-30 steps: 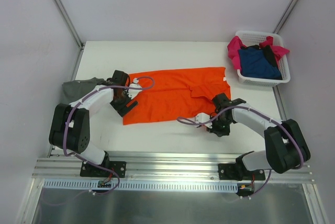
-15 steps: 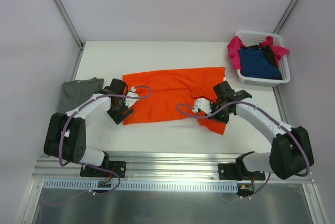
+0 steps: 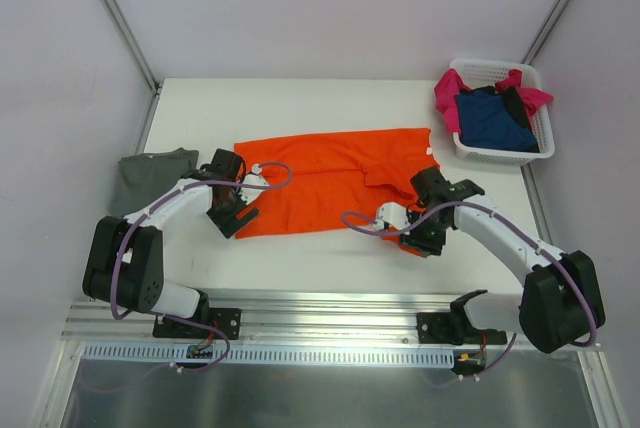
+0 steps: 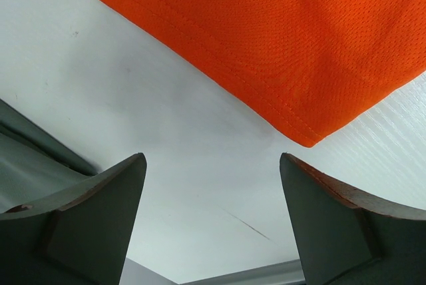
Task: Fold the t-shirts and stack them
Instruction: Grap the side of the flattened tshirt closest away from the robot with both arms
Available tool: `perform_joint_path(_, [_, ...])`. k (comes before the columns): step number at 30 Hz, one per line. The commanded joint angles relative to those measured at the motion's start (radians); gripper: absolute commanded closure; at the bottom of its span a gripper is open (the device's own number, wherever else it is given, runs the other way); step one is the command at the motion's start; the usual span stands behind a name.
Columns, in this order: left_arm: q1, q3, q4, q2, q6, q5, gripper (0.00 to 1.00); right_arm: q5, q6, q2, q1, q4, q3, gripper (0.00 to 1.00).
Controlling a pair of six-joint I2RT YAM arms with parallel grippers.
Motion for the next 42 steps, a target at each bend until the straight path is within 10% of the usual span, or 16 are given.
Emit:
perform_joint_path(1, [-0.008,0.031,-0.010,-0.036,-0.012,-0.002,0.18,0.010,-0.060,-0.048,0.006,-0.043,-0.115,0.59])
perform_joint_path(21, [-0.008,0.105,-0.033,0.019,-0.033,-0.015,0.19,0.025,-0.070,0.136,-0.001,0.158,-0.163,0.68])
perform_joint_path(30, [-0.008,0.102,-0.041,0.024,-0.032,-0.017,0.19,0.071,-0.037,0.197,-0.027,0.239,-0.138,0.99])
perform_joint_path(42, [-0.008,0.031,-0.038,-0.034,0.011,-0.022,0.24,0.082,0.042,0.032,-0.034,0.034,0.131,0.99])
